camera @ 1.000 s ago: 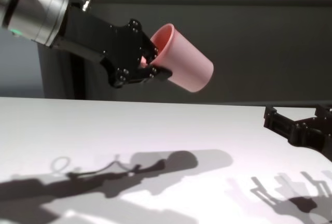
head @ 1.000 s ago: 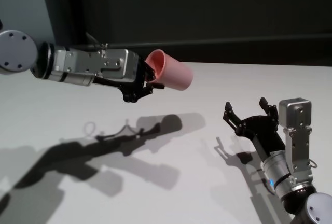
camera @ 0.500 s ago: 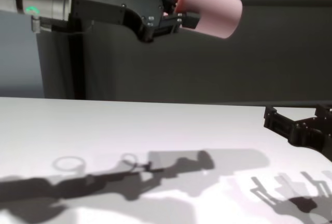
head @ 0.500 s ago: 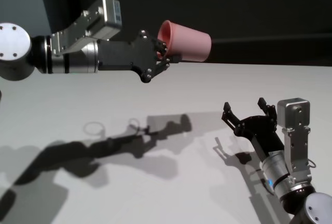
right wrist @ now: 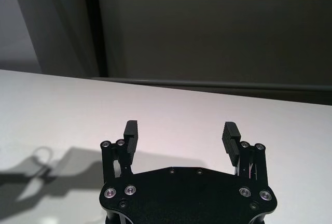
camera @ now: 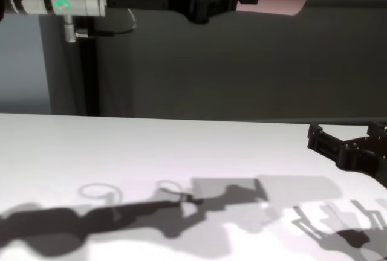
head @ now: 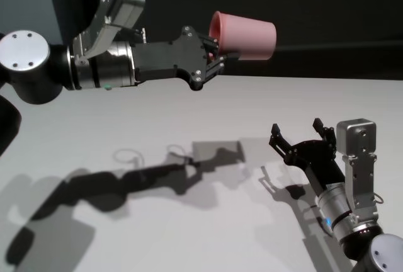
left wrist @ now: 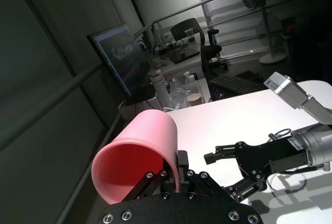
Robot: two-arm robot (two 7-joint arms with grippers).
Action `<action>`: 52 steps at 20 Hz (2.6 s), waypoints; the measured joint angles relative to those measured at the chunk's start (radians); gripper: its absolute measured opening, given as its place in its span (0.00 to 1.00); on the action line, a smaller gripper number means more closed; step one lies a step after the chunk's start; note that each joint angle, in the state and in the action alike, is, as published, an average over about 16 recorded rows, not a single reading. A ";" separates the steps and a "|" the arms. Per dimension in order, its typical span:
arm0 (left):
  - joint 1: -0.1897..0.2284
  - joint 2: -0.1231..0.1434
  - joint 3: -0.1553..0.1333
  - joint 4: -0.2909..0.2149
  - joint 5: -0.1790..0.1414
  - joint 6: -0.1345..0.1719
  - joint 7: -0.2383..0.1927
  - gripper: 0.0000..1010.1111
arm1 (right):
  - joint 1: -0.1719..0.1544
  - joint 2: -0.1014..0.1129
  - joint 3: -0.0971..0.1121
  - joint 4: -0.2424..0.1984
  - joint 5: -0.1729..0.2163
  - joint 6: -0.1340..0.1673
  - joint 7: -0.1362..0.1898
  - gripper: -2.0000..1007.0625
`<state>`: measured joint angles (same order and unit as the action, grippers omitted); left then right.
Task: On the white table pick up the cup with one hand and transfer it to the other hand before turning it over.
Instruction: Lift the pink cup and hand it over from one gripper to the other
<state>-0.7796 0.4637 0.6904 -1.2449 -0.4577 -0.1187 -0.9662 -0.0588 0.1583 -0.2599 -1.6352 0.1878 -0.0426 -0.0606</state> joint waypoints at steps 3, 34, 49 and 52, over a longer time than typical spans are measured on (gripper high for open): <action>0.004 -0.013 -0.003 0.012 -0.040 0.018 -0.007 0.05 | 0.000 0.000 0.000 0.000 0.000 0.000 0.000 0.99; -0.041 -0.058 0.001 0.097 -0.191 0.050 -0.047 0.05 | 0.000 0.000 0.000 0.000 0.000 0.000 0.000 0.99; -0.043 -0.062 0.015 0.108 -0.203 0.040 -0.063 0.05 | 0.000 0.000 0.000 0.000 0.000 0.000 0.000 0.99; -0.042 -0.062 0.016 0.109 -0.204 0.038 -0.064 0.05 | 0.000 0.000 0.000 0.000 0.000 0.000 0.000 0.99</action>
<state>-0.8217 0.4022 0.7066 -1.1363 -0.6619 -0.0805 -1.0303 -0.0588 0.1583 -0.2599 -1.6352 0.1878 -0.0426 -0.0606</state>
